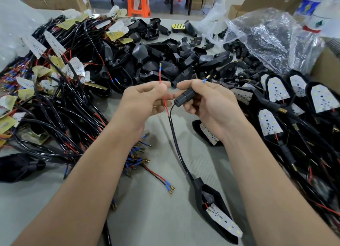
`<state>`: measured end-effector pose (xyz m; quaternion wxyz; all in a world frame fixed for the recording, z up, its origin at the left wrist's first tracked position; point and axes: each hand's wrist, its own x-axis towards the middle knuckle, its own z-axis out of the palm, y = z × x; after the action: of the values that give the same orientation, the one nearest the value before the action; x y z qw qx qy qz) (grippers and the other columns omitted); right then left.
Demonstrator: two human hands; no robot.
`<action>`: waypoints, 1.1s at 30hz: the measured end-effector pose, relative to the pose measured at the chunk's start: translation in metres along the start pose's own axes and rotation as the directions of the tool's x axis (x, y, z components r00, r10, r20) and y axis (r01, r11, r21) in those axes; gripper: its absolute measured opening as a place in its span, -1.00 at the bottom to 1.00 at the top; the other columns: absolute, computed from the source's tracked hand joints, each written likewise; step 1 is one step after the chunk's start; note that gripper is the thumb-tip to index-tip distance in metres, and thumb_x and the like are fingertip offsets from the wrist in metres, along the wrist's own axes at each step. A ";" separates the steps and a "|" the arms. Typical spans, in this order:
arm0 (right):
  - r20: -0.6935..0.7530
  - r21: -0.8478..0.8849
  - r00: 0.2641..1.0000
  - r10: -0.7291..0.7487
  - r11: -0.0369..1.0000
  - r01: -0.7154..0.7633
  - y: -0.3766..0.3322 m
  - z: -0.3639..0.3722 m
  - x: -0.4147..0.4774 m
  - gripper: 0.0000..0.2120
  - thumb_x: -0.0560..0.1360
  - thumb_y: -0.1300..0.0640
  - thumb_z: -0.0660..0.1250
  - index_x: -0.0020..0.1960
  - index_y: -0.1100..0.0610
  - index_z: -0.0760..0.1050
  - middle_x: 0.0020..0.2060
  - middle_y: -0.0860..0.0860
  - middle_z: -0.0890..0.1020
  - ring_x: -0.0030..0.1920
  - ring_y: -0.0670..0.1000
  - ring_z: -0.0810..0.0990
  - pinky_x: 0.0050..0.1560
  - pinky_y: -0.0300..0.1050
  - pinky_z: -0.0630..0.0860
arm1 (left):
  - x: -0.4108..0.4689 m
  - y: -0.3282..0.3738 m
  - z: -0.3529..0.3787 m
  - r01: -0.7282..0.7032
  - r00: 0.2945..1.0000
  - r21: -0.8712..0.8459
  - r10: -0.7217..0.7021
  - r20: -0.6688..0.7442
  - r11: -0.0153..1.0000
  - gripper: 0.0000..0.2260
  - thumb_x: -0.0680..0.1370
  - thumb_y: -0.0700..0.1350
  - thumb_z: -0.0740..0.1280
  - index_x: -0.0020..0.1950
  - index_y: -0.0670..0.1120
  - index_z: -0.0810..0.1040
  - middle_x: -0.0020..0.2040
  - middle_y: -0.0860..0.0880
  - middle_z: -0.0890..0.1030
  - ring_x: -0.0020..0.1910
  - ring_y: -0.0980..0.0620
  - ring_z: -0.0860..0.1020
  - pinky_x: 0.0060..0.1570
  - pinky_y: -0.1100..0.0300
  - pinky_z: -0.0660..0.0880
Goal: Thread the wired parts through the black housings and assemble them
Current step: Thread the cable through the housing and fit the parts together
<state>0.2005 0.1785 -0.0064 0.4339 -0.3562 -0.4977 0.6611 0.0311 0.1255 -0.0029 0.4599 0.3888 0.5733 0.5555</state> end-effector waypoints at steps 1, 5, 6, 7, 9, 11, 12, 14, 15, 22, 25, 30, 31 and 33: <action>-0.004 -0.022 1.000 0.001 1.000 -0.001 0.001 0.001 0.000 -0.68 0.70 0.23 0.13 -0.02 0.23 0.65 -0.19 0.18 0.71 -0.39 0.01 0.48 -0.35 -0.18 0.36 | -0.001 0.001 0.000 -0.015 1.000 -0.062 0.014 -0.004 0.998 -0.84 0.68 -0.14 0.30 0.04 -0.06 0.70 -0.15 -0.02 0.75 -0.28 0.14 0.64 -0.26 0.33 0.55; -0.114 -0.063 0.993 -0.023 0.998 0.016 0.003 0.002 0.002 -0.69 0.70 0.24 0.13 -0.03 0.24 0.63 -0.26 0.10 0.71 -0.43 -0.02 0.46 -0.40 -0.21 0.35 | 0.000 0.007 -0.008 0.051 0.998 -0.271 -0.060 -0.025 0.961 -0.72 0.69 -0.04 0.27 -0.08 -0.03 0.73 -0.19 0.01 0.72 -0.37 0.16 0.54 -0.36 0.36 0.42; -0.146 -0.052 0.989 -0.029 0.998 0.021 0.003 0.002 0.003 -0.69 0.70 0.24 0.13 -0.03 0.24 0.62 -0.28 0.09 0.71 -0.44 -0.03 0.46 -0.41 -0.22 0.36 | 0.000 0.007 -0.010 0.072 0.997 -0.327 -0.073 0.010 0.942 -0.66 0.70 -0.01 0.25 -0.14 -0.03 0.74 -0.23 0.01 0.70 -0.41 0.14 0.50 -0.39 0.35 0.37; -0.174 -0.030 0.984 -0.029 0.999 0.024 0.004 0.002 0.003 -0.70 0.70 0.25 0.12 -0.02 0.24 0.61 -0.29 0.09 0.71 -0.44 -0.03 0.46 -0.41 -0.22 0.36 | 0.000 0.008 -0.011 0.089 0.996 -0.371 -0.073 0.058 0.924 -0.60 0.71 0.00 0.22 -0.21 -0.03 0.74 -0.27 0.00 0.66 -0.44 0.13 0.44 -0.41 0.34 0.31; -0.214 0.023 0.976 -0.027 0.999 0.033 0.005 0.003 0.003 -0.72 0.70 0.25 0.13 -0.01 0.26 0.61 -0.29 0.10 0.71 -0.44 -0.03 0.47 -0.41 -0.22 0.38 | 0.000 0.009 -0.011 0.100 0.988 -0.360 -0.051 0.143 0.927 -0.52 0.70 -0.01 0.19 -0.36 -0.01 0.67 -0.36 -0.01 0.59 -0.48 0.10 0.36 -0.43 0.30 0.25; -0.232 0.068 0.972 -0.030 0.997 0.047 0.004 0.003 0.003 -0.72 0.69 0.25 0.13 -0.01 0.27 0.60 -0.29 0.12 0.71 -0.44 -0.02 0.48 -0.41 -0.21 0.40 | 0.000 0.008 -0.007 0.071 0.985 -0.206 -0.037 0.166 0.976 -0.57 0.61 -0.02 0.26 -0.46 -0.01 0.58 -0.43 -0.02 0.55 -0.47 0.08 0.37 -0.42 0.28 0.27; -0.231 0.095 0.973 -0.033 0.994 0.056 0.004 0.004 0.003 -0.72 0.69 0.26 0.14 -0.01 0.27 0.61 -0.28 0.13 0.70 -0.45 -0.01 0.49 -0.41 -0.21 0.41 | -0.001 0.007 -0.005 0.049 0.987 -0.097 -0.034 0.156 0.994 -0.63 0.52 -0.03 0.30 -0.50 -0.02 0.55 -0.45 -0.02 0.54 -0.43 0.08 0.40 -0.41 0.29 0.31; -0.209 0.145 0.977 -0.037 0.987 0.069 0.002 0.004 0.004 -0.71 0.70 0.25 0.13 -0.01 0.27 0.61 -0.27 0.14 0.70 -0.45 -0.01 0.49 -0.40 -0.21 0.42 | -0.001 0.007 -0.002 -0.009 0.992 0.116 -0.006 0.126 0.993 -0.71 0.40 -0.10 0.31 -0.53 -0.08 0.51 -0.44 0.00 0.56 -0.35 0.08 0.44 -0.35 0.28 0.35; -0.194 0.162 0.980 -0.037 0.984 0.069 0.002 0.005 0.004 -0.70 0.70 0.25 0.13 -0.01 0.27 0.62 -0.26 0.14 0.70 -0.44 -0.01 0.50 -0.39 -0.21 0.43 | -0.001 0.005 -0.002 -0.036 0.992 0.185 0.013 0.125 0.982 -0.73 0.40 -0.13 0.31 -0.51 -0.15 0.51 -0.43 0.01 0.57 -0.33 0.07 0.44 -0.29 0.24 0.35; -0.160 0.194 0.987 -0.032 0.979 0.064 0.002 0.006 0.003 -0.69 0.70 0.25 0.13 -0.02 0.27 0.62 -0.27 0.15 0.69 -0.45 -0.02 0.48 -0.39 -0.21 0.43 | 0.000 0.001 -0.004 -0.061 0.970 0.207 0.009 0.242 0.977 -0.60 0.62 -0.14 0.31 -0.43 -0.13 0.47 -0.17 -0.06 0.68 -0.34 0.12 0.41 -0.21 0.19 0.32; -0.190 0.191 0.982 -0.017 0.980 0.054 0.002 0.005 0.004 -0.69 0.70 0.25 0.13 -0.02 0.28 0.62 -0.28 0.16 0.69 -0.44 -0.02 0.47 -0.41 -0.22 0.41 | -0.002 0.001 -0.005 -0.091 0.965 0.190 0.039 0.260 0.978 -0.62 0.62 -0.11 0.30 -0.40 -0.15 0.47 -0.15 -0.03 0.69 -0.26 0.12 0.45 -0.13 0.16 0.35; -0.183 0.173 0.983 -0.031 0.983 0.063 0.003 0.006 0.003 -0.70 0.70 0.26 0.12 -0.01 0.29 0.61 -0.28 0.15 0.68 -0.43 -0.02 0.46 -0.41 -0.22 0.41 | -0.005 0.003 -0.004 -0.095 0.961 0.239 0.027 0.275 0.966 -0.60 0.64 -0.18 0.28 -0.42 -0.16 0.46 -0.15 -0.05 0.67 -0.06 -0.02 0.50 -0.01 0.07 0.36; -0.170 0.171 0.985 -0.032 0.983 0.061 0.002 0.006 0.003 -0.70 0.70 0.26 0.12 0.00 0.29 0.61 -0.28 0.15 0.68 -0.43 -0.01 0.47 -0.40 -0.22 0.41 | -0.006 0.003 -0.003 -0.090 0.962 0.254 0.017 0.274 0.963 -0.61 0.64 -0.19 0.28 -0.41 -0.17 0.46 -0.15 -0.07 0.67 -0.06 -0.04 0.50 -0.01 0.06 0.36; -0.156 0.154 0.987 -0.030 0.987 0.054 0.002 0.006 0.003 -0.69 0.71 0.25 0.11 0.01 0.28 0.61 -0.28 0.14 0.68 -0.43 -0.01 0.47 -0.40 -0.22 0.42 | -0.006 0.002 -0.002 -0.086 0.961 0.263 0.011 0.276 0.961 -0.61 0.65 -0.20 0.27 -0.39 -0.19 0.47 -0.16 -0.08 0.66 -0.06 -0.05 0.50 -0.03 0.06 0.35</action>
<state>0.1940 0.1787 -0.0072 0.5114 -0.3599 -0.4167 0.6598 0.0302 0.1193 -0.0004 0.4625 0.5347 0.5659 0.4241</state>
